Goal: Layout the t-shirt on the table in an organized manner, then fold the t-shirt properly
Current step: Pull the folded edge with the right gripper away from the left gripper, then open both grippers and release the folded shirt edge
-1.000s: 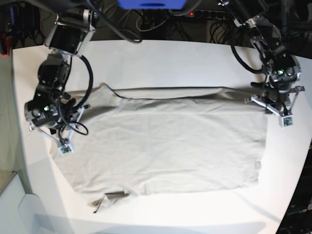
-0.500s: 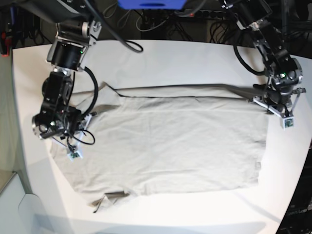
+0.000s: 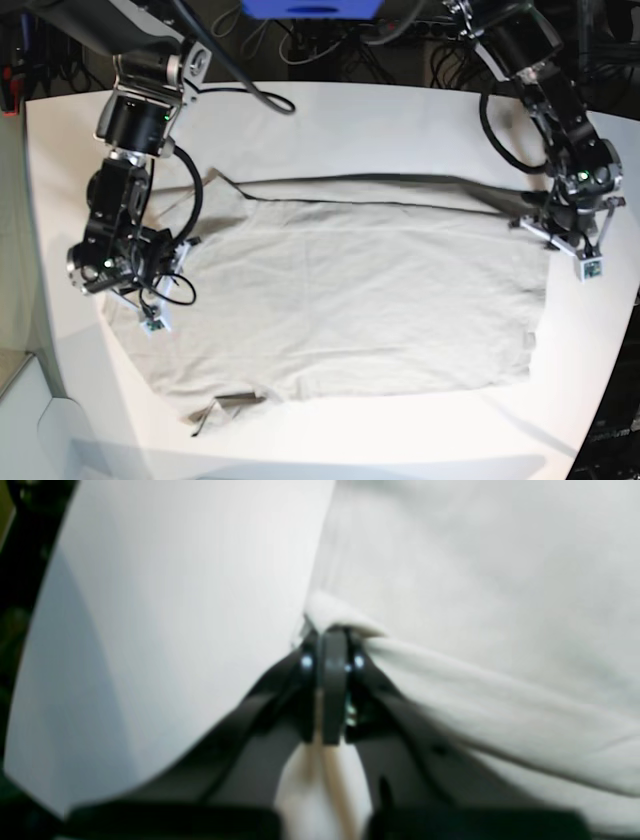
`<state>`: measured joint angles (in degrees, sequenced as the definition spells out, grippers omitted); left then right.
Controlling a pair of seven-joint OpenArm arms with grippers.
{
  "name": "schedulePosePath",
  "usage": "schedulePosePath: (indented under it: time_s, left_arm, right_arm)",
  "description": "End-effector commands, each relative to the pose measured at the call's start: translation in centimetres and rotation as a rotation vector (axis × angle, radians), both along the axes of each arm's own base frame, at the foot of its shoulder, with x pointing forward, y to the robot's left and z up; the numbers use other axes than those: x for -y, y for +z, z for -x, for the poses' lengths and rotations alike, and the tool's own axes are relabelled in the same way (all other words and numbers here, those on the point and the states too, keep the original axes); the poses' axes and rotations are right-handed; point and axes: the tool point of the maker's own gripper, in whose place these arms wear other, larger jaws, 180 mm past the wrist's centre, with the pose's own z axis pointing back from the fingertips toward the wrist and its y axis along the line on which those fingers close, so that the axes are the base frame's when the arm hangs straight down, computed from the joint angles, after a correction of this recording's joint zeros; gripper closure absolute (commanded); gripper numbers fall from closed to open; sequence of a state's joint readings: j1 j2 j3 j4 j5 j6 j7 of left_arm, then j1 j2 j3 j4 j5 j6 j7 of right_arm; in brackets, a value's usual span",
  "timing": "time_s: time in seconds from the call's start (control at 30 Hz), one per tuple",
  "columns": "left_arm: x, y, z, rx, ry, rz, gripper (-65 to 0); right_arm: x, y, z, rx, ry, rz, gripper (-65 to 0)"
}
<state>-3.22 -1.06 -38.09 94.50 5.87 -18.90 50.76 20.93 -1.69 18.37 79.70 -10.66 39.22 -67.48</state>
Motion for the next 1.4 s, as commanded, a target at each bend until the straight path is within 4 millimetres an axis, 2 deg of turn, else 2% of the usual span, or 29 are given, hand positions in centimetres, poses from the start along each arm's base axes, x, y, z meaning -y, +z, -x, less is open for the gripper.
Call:
schedulePosePath:
  time_s: [0.0,0.1,0.27,0.37,0.43,0.53,0.73,1.03,1.37]
  left_arm:
    - [-0.7,0.8,-0.4,0.024,0.01,-0.023,-0.6]
    - [-1.0,0.4,-1.0,0.013,0.01,-0.013,-0.6]
    - [-0.8,-1.5,-0.9,-0.034,0.005,0.018,-2.4]
    - [-0.8,-1.3,-1.5,-0.023,0.007,0.024,-13.2]
    - [-0.8,-1.3,-1.5,-0.022,0.01,0.025,-23.0]
    - [-0.9,-0.9,-1.6,-0.01,0.009,0.021,-33.1]
    - [-1.1,1.2,-1.5,0.03,0.008,-0.02,-33.9]
    - [-2.4,-0.9,2.3,-0.056,-0.003,-0.063,-34.0]
    - [-2.1,-3.9,2.5,-0.083,-0.01,-0.024,-34.1]
  right_arm:
    - [0.5,1.5,-1.2,0.049,0.01,0.01,-22.8]
    - [1.2,1.5,-1.0,0.045,0.004,0.023,-22.8]
    - [2.5,1.2,-0.5,0.027,-0.005,0.048,-22.8]
    - [2.8,0.8,0.2,0.019,-0.007,0.056,-22.8]
    - [2.9,0.9,0.6,0.027,-0.009,0.065,-22.9]
    - [3.3,1.5,1.2,0.047,-0.015,0.087,-22.9]
    - [3.9,2.1,2.8,0.071,-0.021,0.122,-22.9]
    - [3.8,0.9,4.7,0.037,-0.021,0.126,-22.9]
    - [3.7,0.8,4.7,0.036,-0.02,0.123,-22.9]
